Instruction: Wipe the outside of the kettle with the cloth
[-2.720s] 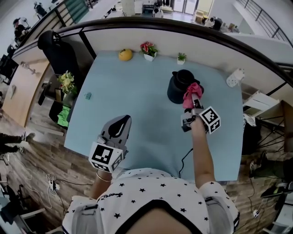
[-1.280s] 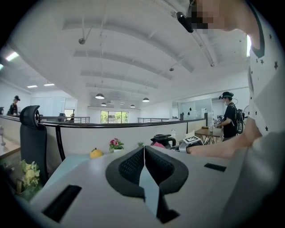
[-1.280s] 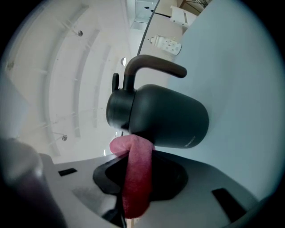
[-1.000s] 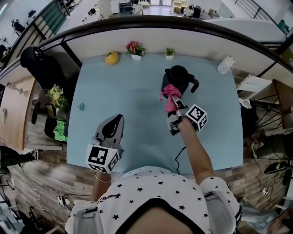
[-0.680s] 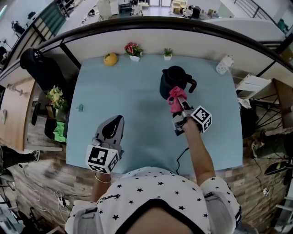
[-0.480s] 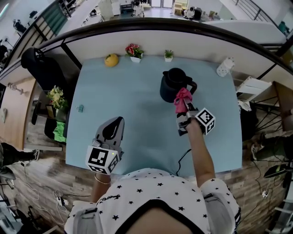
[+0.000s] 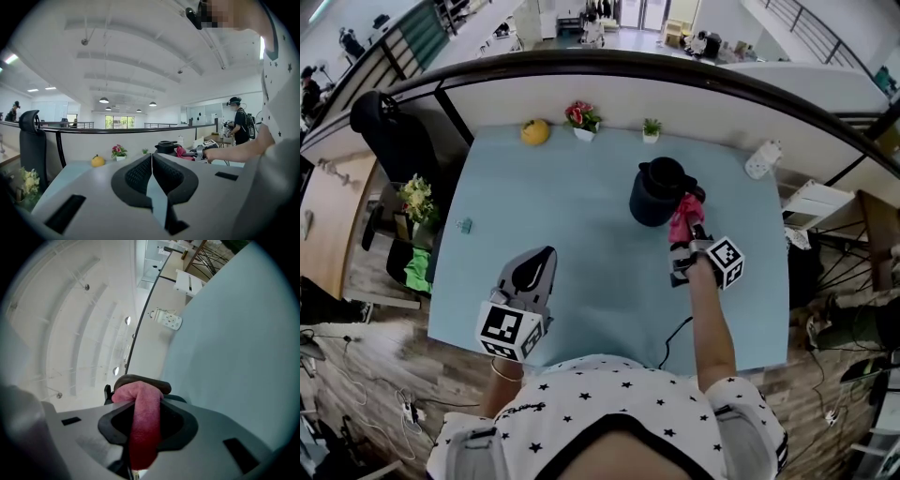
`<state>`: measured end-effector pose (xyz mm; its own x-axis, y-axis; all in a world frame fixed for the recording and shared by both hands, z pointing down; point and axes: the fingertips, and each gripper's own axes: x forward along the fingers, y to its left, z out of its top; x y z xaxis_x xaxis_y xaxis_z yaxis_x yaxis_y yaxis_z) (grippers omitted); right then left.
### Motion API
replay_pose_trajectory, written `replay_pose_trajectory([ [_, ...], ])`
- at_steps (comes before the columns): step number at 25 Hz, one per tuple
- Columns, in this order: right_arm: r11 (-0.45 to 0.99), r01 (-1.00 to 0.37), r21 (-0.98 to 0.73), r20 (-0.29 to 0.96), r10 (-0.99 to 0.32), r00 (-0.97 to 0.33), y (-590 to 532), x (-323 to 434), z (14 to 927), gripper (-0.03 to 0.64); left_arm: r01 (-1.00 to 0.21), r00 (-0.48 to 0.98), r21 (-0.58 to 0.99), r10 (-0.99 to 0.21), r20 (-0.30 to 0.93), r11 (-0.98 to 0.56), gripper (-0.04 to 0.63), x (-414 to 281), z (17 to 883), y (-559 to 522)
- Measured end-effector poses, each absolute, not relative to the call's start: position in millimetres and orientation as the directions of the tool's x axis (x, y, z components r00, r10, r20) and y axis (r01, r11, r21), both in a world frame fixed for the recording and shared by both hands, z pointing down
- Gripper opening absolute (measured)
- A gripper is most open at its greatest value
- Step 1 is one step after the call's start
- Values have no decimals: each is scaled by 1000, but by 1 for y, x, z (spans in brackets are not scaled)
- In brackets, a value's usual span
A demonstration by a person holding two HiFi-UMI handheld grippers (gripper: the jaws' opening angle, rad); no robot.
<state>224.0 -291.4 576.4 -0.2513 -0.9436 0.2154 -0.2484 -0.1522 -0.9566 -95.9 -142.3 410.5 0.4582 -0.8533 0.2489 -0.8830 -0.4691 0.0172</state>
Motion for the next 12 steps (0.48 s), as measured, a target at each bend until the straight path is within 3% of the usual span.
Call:
replay_pose_trajectory([
  [4,-76,-277,-958,150,-955,-256,-275,220,559,95,-880,464,19,-850,248,-475,29,-97,412,-141],
  [7,34,-278,-960,71,-931,-358,-254,188,542,95,-876,472,25,-845,252,-482,29,-96,414,-139],
  [12,134,-287,-948,53,-828,-558,-233,108,538,94,-870,483,27,-841,244,-492,31,-95,412,-137],
])
